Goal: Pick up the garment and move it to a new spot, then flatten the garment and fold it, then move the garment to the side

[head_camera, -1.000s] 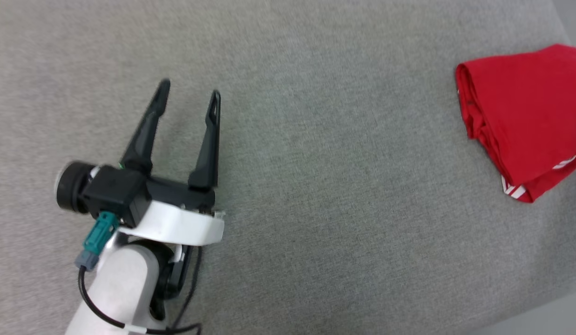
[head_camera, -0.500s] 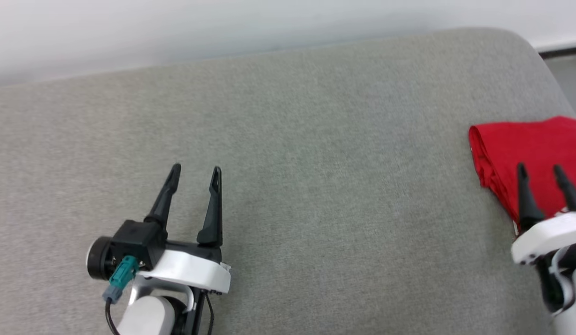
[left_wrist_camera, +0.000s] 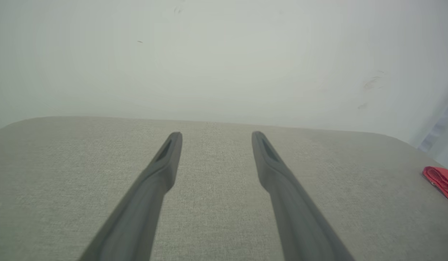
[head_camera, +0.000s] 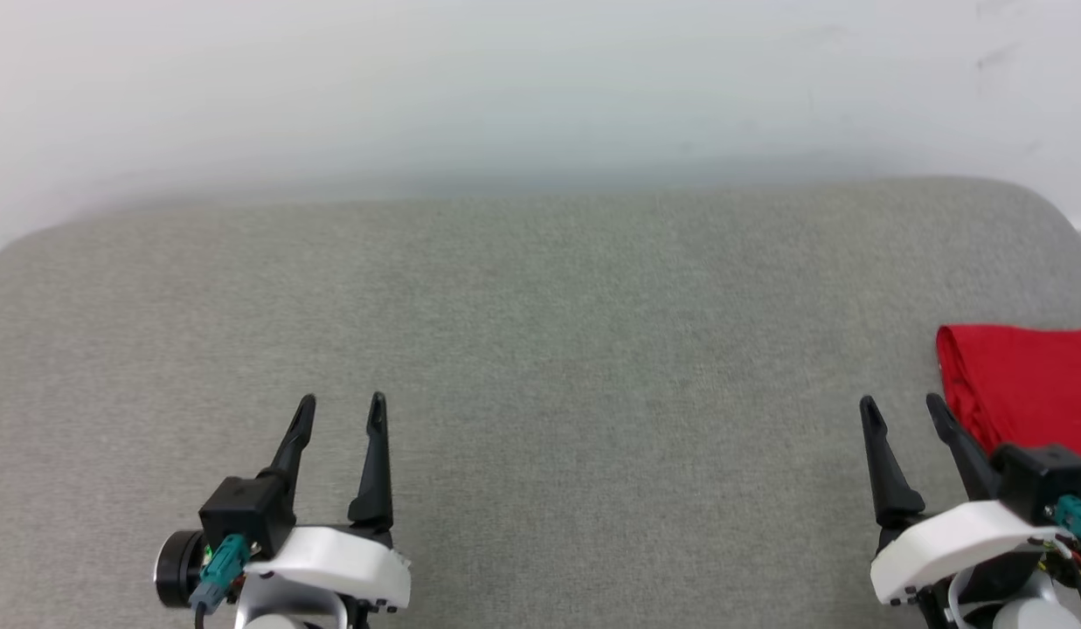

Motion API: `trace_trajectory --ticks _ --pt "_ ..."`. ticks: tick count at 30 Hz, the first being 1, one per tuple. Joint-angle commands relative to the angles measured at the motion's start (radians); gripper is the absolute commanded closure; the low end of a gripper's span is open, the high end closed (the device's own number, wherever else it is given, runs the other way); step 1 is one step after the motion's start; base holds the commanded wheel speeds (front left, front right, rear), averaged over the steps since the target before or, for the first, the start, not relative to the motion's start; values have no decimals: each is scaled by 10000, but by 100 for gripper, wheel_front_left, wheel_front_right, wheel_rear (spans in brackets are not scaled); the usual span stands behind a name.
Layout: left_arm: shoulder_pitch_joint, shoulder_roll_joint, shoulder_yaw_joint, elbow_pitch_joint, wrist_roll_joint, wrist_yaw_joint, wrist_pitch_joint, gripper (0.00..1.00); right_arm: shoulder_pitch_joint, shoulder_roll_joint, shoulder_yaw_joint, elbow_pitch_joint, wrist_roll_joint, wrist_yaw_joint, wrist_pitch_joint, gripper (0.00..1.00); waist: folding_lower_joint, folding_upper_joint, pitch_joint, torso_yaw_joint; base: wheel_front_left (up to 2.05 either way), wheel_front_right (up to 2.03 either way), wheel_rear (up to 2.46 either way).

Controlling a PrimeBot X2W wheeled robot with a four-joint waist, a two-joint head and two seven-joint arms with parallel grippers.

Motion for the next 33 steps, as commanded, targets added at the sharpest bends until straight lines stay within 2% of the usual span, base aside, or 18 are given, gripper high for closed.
trace_trajectory --ticks 1,15,33 --pt "264 12 138 77 -61 95 -56 0 404 129 9 -420 -92 -10 154 0 2 0 -463 344 0 0 0" --pt "1031 589 533 540 -200 160 -55 0 1774 365 180 -2609 -332 -10 1178 0 2 0 -1000 446 0 0 0" --pt "910 654 355 1091 -226 -57 -72 0 2245 374 103 -3091 -416 -10 1517 0 2 0 -1144 305 0 0 0"
